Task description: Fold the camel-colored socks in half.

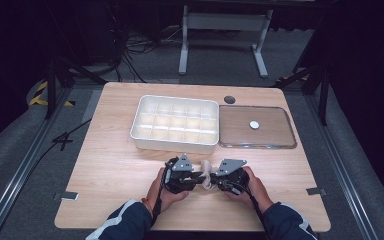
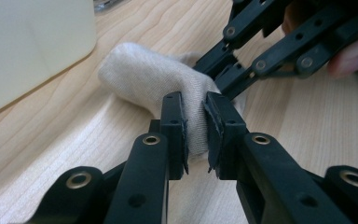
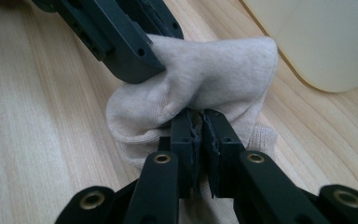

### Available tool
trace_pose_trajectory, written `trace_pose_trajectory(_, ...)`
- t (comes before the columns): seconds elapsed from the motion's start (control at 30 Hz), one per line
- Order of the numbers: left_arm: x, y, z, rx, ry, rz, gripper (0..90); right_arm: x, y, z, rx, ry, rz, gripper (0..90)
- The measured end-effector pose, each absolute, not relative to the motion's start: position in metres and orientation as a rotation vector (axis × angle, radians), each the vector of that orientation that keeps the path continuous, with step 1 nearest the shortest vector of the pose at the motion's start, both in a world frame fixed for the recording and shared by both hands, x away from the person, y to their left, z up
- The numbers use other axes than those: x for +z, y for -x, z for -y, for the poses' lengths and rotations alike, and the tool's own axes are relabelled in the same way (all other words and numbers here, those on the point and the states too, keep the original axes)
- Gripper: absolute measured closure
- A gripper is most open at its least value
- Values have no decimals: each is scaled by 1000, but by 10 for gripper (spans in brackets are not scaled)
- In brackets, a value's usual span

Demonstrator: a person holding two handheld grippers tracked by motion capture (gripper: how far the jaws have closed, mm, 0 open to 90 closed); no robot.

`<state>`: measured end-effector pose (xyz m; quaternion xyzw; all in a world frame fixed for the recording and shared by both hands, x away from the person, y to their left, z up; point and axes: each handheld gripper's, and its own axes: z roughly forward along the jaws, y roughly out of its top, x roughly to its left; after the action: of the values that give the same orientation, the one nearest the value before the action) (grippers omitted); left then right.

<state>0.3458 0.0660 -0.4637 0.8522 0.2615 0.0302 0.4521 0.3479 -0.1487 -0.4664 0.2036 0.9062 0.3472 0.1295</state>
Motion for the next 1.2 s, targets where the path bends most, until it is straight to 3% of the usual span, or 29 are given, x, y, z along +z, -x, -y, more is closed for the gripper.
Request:
trace_pose_trajectory(0.2, -462, -345, -66, 92, -2112, -653, 787, -467, -346, 144, 995, -578, -2613, 819)
trace_pose_trajectory(0.43, -462, -347, -69, 104, -2125, -674, 796, -459, -348, 150, 1039, -604, -2598, 743)
trace_pose_trajectory(0.73, -462, -347, -69, 97, -2123, -667, 797, -457, -343, 146, 1054, -584, -2619, 824)
trace_pose_trajectory(1.07, -458, -345, -67, 123, -2113, -660, 798, -465, -346, 135, 1051, -606, -2613, 830)
trace_pose_trajectory(1.2, -457, -345, -69, 134, -2124, -665, 799, -465, -347, 137, 1068, -632, -2602, 742)
